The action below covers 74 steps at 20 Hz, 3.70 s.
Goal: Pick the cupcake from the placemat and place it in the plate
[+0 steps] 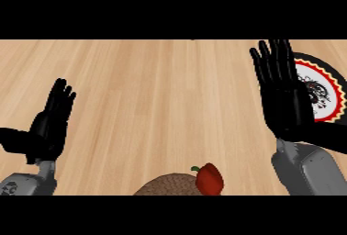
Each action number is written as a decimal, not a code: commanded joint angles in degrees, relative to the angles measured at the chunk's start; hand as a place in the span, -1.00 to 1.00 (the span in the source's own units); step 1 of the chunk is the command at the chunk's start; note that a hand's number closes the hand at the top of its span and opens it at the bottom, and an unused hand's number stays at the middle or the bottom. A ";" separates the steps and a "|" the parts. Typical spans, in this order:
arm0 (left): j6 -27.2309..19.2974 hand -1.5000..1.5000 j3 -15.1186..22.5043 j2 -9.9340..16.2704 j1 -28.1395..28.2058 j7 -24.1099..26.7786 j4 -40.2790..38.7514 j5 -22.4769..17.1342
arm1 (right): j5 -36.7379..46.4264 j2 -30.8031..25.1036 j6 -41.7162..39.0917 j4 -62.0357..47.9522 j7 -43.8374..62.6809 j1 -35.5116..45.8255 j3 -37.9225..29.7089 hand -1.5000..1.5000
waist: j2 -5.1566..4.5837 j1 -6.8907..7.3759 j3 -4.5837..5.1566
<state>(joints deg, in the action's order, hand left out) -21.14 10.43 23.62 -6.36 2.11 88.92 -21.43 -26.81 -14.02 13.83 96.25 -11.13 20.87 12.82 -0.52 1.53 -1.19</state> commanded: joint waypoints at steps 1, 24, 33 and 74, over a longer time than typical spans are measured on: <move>0.21 0.00 1.31 -0.94 2.34 -0.72 -1.49 1.97 | -2.87 -1.21 -5.18 -3.03 3.34 2.17 -1.47 1.00 | 0.46 -1.13 1.18; 8.17 0.00 6.89 -5.80 6.74 -8.98 -8.90 1.18 | 6.96 -24.08 -24.22 6.75 21.91 -7.40 6.60 -1.00 | 0.71 -1.66 1.30; 6.65 0.00 6.81 -8.16 3.84 -11.91 -9.12 2.68 | 10.94 -25.65 -29.99 17.50 38.51 -1.98 14.89 -1.00 | 0.61 -1.71 1.25; 11.60 0.00 0.24 -13.09 5.52 -15.31 -6.27 9.84 | 43.16 0.71 -37.89 16.77 58.77 -11.83 34.91 -1.00 | 0.54 -1.46 1.18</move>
<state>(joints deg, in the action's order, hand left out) -8.38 10.01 12.28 -0.41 -10.48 83.10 -13.02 14.97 -15.12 -22.18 115.86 48.92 9.40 47.81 0.31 0.12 -0.31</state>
